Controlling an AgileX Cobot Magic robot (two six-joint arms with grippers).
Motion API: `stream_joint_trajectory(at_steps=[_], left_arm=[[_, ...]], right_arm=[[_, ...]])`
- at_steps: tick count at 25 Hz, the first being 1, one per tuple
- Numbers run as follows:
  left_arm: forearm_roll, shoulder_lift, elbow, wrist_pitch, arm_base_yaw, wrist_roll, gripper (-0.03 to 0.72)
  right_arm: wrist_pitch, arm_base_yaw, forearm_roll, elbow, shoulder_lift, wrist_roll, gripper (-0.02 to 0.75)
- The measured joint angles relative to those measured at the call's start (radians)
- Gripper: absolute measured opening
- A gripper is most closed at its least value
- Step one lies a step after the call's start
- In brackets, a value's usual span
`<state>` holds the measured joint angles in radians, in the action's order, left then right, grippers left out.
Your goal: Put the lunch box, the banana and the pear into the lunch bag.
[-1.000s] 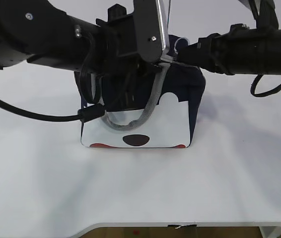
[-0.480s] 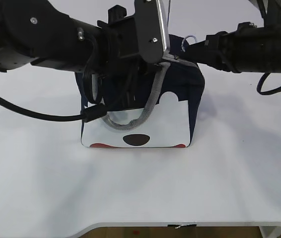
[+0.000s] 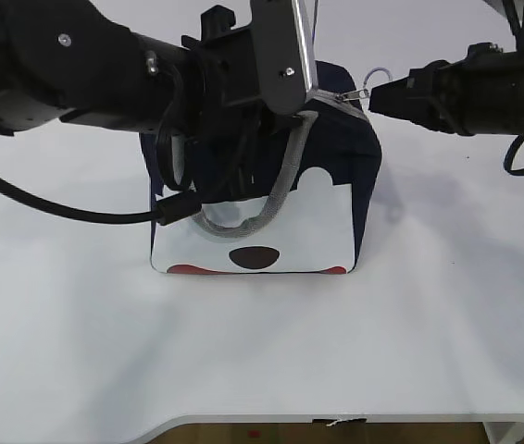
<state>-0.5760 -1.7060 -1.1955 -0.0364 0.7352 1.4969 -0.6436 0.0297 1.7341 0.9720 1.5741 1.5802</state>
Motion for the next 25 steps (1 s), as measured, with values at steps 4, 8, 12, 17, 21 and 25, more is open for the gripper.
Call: stream_joint_trajectory(at_steps=[4,8,12,17,21,25], left_arm=[[0.000,0.000,0.000,0.010,0.000,0.000,0.011],[0.000,0.000,0.000,0.012,0.002,0.000,0.011],[0.000,-0.002,0.000,0.014,0.002,0.000,0.011],[0.000,-0.002,0.000,0.014,0.002,0.000,0.011],[0.000,-0.002,0.000,0.017,0.002,0.000,0.011],[0.000,-0.002,0.000,0.022,0.002,0.000,0.010]], right_arm=[[0.014,0.000,-0.035,0.000,0.000,0.000,0.006],[0.036,0.000,-0.070,0.000,0.000,-0.009,0.006],[0.068,-0.004,-0.090,0.000,0.000,-0.015,0.006],[0.078,-0.034,-0.097,0.000,0.000,-0.023,0.006],[0.100,-0.042,-0.116,0.000,0.000,-0.034,0.006],[0.128,-0.042,-0.155,0.000,0.000,-0.047,0.006]])
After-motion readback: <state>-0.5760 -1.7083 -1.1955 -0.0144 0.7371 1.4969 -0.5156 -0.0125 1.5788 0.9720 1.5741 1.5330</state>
